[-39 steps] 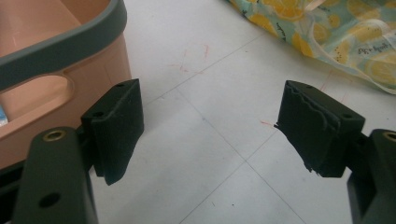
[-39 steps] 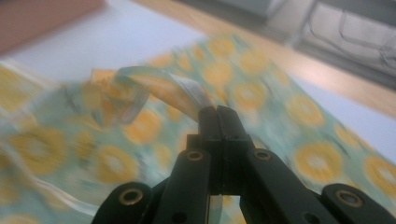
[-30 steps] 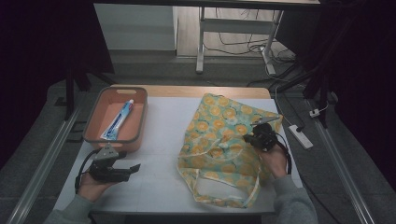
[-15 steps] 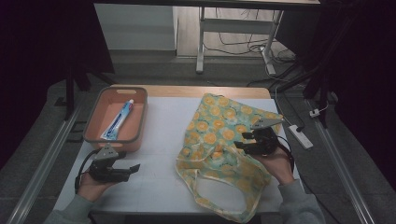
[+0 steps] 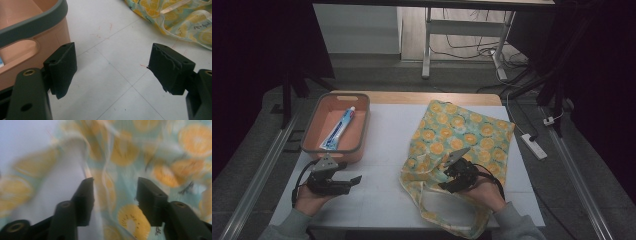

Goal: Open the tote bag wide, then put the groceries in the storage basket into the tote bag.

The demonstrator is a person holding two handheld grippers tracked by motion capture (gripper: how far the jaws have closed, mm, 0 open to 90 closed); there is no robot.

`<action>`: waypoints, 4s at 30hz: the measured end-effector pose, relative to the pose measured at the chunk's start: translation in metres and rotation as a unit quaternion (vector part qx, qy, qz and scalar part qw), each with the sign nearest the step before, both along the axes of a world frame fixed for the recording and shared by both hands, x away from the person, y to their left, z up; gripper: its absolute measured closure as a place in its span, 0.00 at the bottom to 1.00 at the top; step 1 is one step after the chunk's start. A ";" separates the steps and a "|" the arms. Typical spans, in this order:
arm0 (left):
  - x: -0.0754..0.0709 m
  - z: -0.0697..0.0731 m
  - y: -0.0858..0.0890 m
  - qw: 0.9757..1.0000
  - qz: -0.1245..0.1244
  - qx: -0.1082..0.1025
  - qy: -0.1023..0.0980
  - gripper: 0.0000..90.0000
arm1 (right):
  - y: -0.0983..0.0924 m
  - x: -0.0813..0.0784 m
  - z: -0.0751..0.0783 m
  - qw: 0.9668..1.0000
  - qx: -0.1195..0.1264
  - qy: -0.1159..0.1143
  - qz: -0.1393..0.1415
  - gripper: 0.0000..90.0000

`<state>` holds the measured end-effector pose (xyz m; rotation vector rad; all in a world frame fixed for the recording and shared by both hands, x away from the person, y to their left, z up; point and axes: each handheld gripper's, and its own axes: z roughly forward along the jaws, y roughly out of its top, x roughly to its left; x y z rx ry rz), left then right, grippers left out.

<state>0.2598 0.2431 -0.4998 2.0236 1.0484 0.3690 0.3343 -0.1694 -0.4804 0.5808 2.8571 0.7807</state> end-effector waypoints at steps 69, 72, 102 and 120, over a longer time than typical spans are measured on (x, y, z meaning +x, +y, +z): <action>0.002 0.019 0.003 1.000 -0.002 -0.018 -0.014 0.26 | 0.015 0.062 0.097 0.971 0.193 -0.098 -0.104 1.00; 0.001 0.019 0.004 1.000 -0.001 -0.019 -0.015 0.26 | 0.014 0.071 0.093 0.970 0.190 -0.099 -0.114 1.00; 0.015 0.040 0.004 1.000 0.011 -0.005 -0.024 0.26 | 0.031 0.078 0.065 0.968 0.217 -0.073 -0.106 1.00; 0.151 0.062 0.041 0.989 0.106 0.051 0.094 0.26 | 0.022 0.075 0.067 0.968 0.214 -0.079 -0.106 1.00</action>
